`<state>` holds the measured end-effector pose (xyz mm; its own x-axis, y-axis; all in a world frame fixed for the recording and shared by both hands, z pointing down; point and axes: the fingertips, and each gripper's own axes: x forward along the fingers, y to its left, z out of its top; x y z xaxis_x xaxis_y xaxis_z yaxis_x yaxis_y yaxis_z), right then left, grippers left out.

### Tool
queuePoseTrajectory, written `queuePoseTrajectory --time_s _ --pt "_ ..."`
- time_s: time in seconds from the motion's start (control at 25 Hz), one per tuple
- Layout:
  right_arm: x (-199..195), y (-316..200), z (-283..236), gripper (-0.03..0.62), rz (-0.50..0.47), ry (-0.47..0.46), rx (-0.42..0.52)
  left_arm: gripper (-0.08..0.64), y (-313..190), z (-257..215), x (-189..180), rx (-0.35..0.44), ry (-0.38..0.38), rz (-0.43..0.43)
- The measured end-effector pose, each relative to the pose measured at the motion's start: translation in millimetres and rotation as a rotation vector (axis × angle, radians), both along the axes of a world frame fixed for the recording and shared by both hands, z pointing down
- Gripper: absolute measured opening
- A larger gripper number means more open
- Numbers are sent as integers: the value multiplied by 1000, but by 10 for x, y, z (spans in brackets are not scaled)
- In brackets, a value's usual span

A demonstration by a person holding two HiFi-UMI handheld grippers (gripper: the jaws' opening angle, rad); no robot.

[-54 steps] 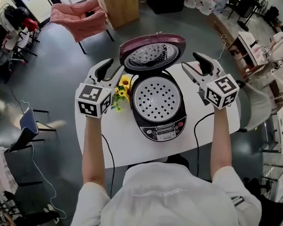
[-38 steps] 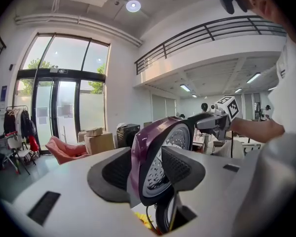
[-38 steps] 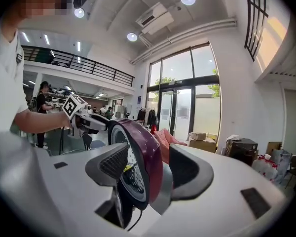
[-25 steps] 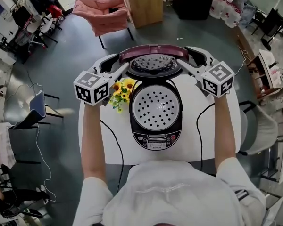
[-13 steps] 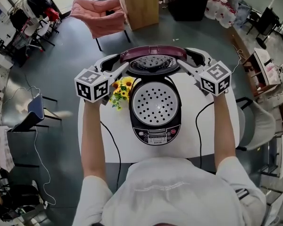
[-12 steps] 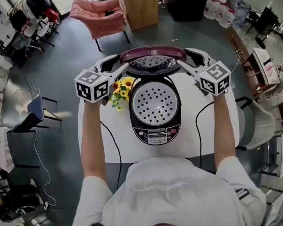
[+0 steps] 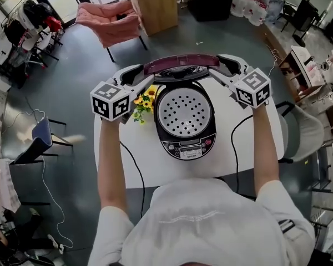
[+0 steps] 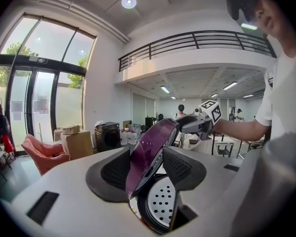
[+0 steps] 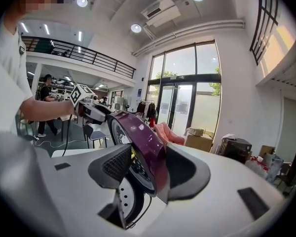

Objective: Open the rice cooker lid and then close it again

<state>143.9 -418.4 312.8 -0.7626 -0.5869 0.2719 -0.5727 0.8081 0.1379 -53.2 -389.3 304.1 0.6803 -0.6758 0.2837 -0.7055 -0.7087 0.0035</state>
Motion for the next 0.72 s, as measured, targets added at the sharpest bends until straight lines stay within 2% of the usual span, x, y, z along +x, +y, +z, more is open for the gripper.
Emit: queuePoseTrajectory --time_s 0.28,0.56,0.72 --pt "31 212 69 224 30 30 3 225 200 58 34 12 6 89" --pt "65 446 184 229 67 41 26 229 419 174 69 8 -38 189" --pt "95 562 233 229 76 64 41 229 533 215 92 0 -51 213"
